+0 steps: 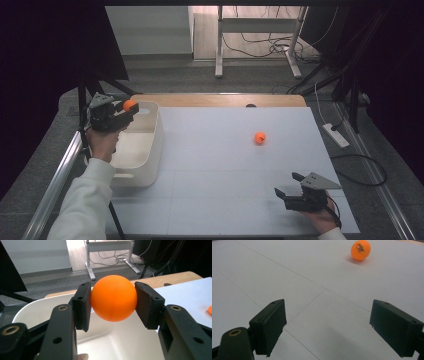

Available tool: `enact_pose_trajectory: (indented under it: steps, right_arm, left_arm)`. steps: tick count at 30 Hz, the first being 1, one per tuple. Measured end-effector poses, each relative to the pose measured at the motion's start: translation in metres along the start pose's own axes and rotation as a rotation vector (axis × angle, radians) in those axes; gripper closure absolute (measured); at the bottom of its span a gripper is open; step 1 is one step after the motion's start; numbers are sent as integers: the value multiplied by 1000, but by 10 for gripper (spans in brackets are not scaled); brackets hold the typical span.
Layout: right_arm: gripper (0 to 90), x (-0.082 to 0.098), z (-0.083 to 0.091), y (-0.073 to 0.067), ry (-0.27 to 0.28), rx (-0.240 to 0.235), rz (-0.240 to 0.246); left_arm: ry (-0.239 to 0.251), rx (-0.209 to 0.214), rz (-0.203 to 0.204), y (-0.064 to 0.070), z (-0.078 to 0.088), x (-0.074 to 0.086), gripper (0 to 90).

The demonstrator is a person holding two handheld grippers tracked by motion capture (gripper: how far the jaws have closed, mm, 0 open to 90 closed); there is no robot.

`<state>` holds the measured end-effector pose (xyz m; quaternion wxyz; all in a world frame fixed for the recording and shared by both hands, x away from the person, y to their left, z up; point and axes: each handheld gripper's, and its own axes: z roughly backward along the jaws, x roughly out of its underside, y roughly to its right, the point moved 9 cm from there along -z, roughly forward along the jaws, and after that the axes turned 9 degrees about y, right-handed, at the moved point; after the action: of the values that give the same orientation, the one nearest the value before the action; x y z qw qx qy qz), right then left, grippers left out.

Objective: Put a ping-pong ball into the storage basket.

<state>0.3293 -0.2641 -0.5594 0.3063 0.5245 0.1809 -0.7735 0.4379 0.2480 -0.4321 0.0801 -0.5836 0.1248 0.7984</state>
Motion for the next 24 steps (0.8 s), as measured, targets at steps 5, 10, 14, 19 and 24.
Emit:
enact_pose_trajectory:
  steps: [5, 10, 14, 19, 24]
  right_arm:
    - [131, 0, 0, 0, 0, 0, 0]
    - [131, 0, 0, 0, -2, 0, 0]
    - [131, 1, 0, 0, -3, 1, 1]
    - [131, 0, 0, -1, -1, -2, -5]
    - [131, 0, 0, 0, 0, -2, -6]
  left_arm:
    - [-24, -12, -11, -2, -5, 4, 500]
    - [-60, -21, -14, -4, -10, 10, 500]
    - [-75, -18, -14, -4, -13, 12, 500]
    - [-112, -21, -21, -3, -19, 17, 500]
    - [-145, -21, -33, -4, -25, 22, 500]
